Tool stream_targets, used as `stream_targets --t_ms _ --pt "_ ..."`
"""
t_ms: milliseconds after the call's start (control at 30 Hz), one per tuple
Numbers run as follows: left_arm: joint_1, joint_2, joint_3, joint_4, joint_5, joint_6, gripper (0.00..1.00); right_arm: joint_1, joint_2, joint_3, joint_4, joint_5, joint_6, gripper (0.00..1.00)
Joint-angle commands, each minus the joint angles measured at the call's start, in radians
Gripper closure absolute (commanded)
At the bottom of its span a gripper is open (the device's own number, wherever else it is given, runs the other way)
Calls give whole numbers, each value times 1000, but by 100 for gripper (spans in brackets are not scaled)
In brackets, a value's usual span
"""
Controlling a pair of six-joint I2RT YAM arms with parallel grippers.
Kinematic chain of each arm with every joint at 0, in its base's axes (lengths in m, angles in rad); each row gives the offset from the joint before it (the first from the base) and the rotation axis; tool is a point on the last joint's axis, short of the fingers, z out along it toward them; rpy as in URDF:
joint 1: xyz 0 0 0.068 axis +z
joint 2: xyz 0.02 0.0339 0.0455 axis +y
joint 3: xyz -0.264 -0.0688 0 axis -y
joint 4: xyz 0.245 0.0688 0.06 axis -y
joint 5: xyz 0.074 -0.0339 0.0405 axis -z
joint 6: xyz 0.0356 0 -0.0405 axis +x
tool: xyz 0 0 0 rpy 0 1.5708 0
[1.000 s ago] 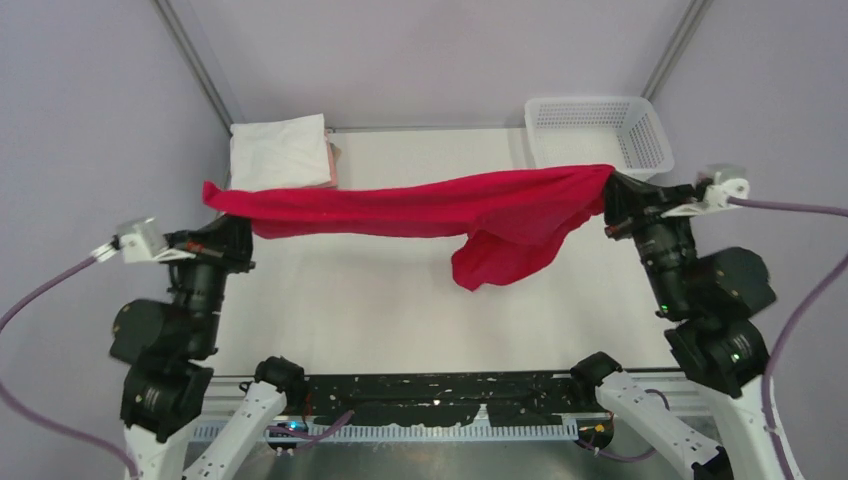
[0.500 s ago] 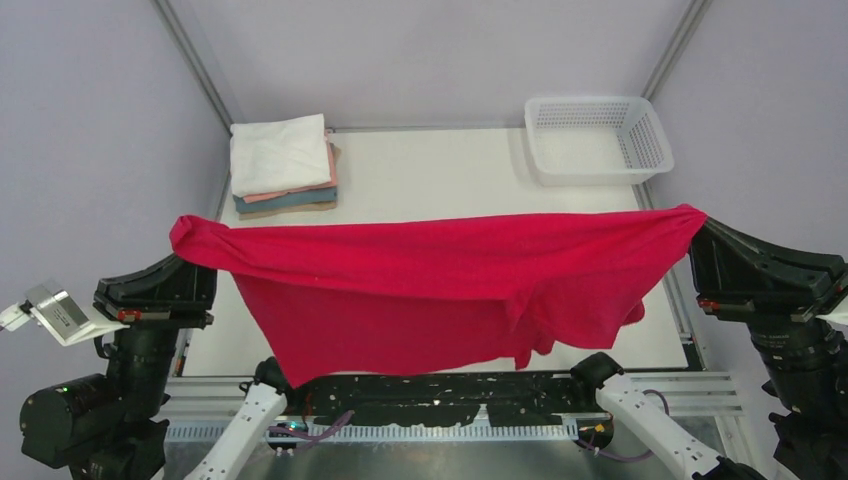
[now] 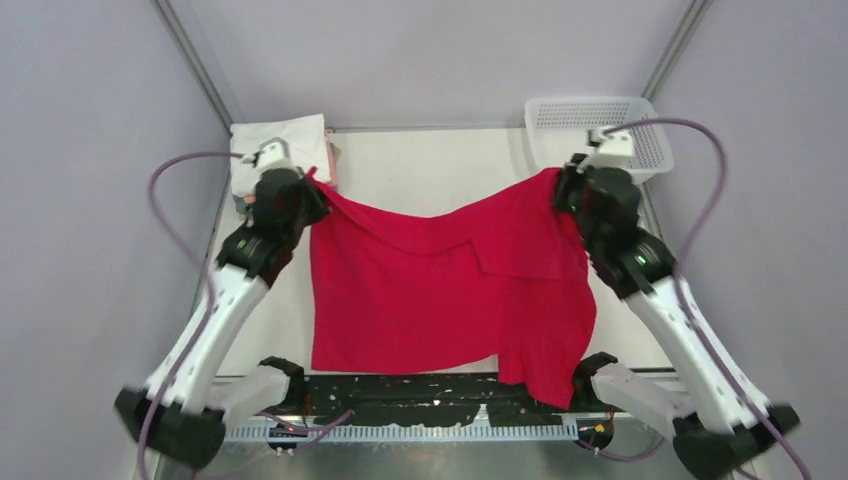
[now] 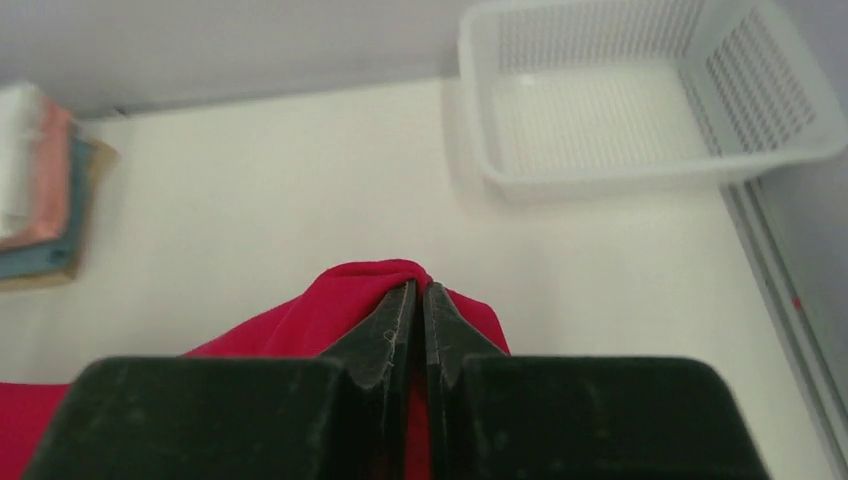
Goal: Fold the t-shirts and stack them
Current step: Flatten out the tshirt
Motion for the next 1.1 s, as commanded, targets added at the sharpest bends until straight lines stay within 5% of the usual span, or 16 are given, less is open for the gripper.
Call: stream_targets --t_ms 0,33,67,167,200,233,300,500,767,1067 --pt "54 421 47 -94 -52 -96 100 -164 321 -143 128 32 132 89" --pt "66 508 83 -106 -9 -110 97 -191 370 -169 157 -37 164 86" --pt "72 591 109 -104 32 -111 84 -222 466 -175 213 -60 172 82" --pt "76 755 187 -65 106 -98 17 -241 630 -127 267 -107 160 53" --pt "77 789 223 -72 109 -96 4 -245 694 -105 261 -113 152 40" --pt "77 814 254 -86 102 -95 1 -244 717 -57 251 -117 139 19" --pt "77 831 298 -104 91 -87 0 -243 769 -3 217 -101 131 1" --pt "77 726 207 -93 128 -83 0 -244 659 -59 202 -89 167 5" --pt "40 394 -173 -61 202 -144 0 -284 313 -387 266 -233 320 5" --pt "-146 7 -469 -388 170 -311 0 -296 86 -562 163 -173 353 5"
